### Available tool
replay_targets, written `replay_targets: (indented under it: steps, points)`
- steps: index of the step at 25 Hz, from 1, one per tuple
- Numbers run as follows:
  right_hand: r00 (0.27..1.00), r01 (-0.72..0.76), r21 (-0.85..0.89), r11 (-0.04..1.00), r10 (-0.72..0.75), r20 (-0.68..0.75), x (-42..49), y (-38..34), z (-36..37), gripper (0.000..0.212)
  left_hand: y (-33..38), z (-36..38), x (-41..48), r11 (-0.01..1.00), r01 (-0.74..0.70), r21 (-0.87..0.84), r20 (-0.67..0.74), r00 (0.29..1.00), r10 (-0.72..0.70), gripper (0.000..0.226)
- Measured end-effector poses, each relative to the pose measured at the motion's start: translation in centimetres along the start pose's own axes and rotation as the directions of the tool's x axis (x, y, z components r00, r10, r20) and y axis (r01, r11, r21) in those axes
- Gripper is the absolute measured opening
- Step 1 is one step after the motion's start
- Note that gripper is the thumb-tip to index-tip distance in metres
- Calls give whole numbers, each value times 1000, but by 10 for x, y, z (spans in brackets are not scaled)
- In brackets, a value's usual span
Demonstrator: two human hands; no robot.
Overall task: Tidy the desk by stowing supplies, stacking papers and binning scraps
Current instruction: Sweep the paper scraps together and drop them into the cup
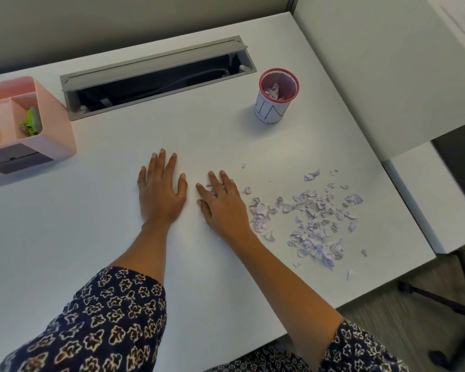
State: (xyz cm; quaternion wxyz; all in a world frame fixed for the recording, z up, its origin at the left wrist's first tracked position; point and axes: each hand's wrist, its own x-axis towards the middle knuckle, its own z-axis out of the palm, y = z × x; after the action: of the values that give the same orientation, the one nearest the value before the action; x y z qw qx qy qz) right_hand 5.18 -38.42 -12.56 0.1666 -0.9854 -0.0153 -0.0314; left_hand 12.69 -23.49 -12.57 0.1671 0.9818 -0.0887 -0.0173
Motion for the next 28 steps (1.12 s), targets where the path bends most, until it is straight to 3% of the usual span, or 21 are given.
replay_targets:
  steps: [2,8,10,11,12,13,14,15,17,19,22,24,26,28]
  points:
    - [996,79,0,997,-79,-52,-7,8,1,32,0,0,0,1000,1,1,-1,1000,-1,55]
    - [958,248,53,967,-237,-159,-20,56,-21,37,0,-1,-1,1000,6,-12,6,1000,-6,54]
    - [975,151,104,983,-131,-179,-18,64,-28,40,0,-1,-1,1000,7,-12,5,1000,-7,54]
    - [982,4,218,976,37,-183,-16,65,-34,41,1,-1,-1,1000,6,-12,3,1000,-6,54]
    - [950,-200,406,892,278,-141,-12,65,-41,39,0,-1,-1,1000,7,-11,3,1000,-7,54]
    - [859,-399,596,697,512,-24,-6,66,-51,34,0,-1,-1,1000,8,-9,4,1000,-8,54]
    - [749,-499,745,442,653,113,0,70,-62,29,1,-1,-1,1000,9,-8,5,1000,-9,54]
    - [674,-500,842,202,701,232,7,76,-71,25,1,-2,-1,1000,10,-9,6,1000,-10,54]
    - [631,-410,892,-190,647,428,19,87,-89,24,1,-2,-1,1000,12,-8,3,1000,-12,54]
    - [633,-366,857,-364,577,516,32,93,-108,20,2,-2,-1,1000,12,-1,4,1000,-12,54]
    - [692,-314,867,-386,532,487,62,99,-136,15,1,-3,0,1000,16,0,12,1000,-16,55]
    - [723,-281,907,-314,552,415,88,106,-153,15,2,-3,1,1000,17,-2,12,1000,-17,55]
    - [720,-282,946,-163,616,321,118,117,-169,16,3,-4,0,1000,21,-1,11,1000,-21,55]
    - [708,-351,930,107,680,189,148,131,-177,14,3,-4,1,1000,26,0,9,1000,-26,55]
